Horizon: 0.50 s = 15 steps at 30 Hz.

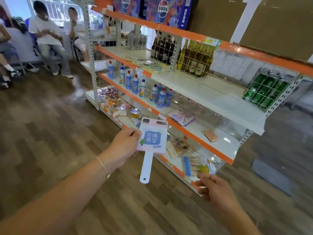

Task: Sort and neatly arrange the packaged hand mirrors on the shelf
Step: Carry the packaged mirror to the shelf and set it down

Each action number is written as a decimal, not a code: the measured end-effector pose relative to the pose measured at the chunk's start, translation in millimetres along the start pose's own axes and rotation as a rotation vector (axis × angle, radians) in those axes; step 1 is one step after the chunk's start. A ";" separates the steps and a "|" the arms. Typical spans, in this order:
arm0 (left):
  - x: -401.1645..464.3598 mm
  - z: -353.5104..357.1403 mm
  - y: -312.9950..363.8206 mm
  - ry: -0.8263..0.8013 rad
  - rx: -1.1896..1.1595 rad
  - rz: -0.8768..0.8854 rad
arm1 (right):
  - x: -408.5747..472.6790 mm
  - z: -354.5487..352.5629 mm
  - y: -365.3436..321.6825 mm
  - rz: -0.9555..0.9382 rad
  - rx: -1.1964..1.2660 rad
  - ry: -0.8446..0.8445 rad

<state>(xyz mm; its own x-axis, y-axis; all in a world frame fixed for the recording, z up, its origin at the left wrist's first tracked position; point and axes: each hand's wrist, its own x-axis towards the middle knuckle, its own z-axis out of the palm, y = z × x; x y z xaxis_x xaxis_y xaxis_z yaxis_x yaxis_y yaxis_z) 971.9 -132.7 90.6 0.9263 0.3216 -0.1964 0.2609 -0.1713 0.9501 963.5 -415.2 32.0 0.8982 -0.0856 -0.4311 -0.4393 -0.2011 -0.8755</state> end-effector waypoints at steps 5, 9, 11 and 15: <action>85.1 -7.7 11.5 0.001 0.005 -0.016 | 69.8 37.1 -63.2 -0.057 -0.038 -0.005; 144.7 -20.8 15.9 0.016 -0.023 -0.029 | 125.9 81.1 -119.1 -0.137 -0.063 -0.034; 175.3 -28.3 16.2 0.030 -0.021 -0.038 | 157.2 103.9 -141.3 -0.175 -0.055 -0.055; 245.9 -41.4 20.2 0.042 0.000 -0.054 | 227.8 152.5 -178.0 -0.240 -0.052 -0.057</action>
<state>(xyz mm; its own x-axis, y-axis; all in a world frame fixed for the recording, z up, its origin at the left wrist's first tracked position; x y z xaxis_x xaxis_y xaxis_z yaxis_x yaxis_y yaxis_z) 1193.6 -18.6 71.6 0.8987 0.3688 -0.2374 0.3106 -0.1529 0.9382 1244.5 -250.1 56.4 0.9740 0.0254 -0.2251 -0.2110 -0.2593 -0.9425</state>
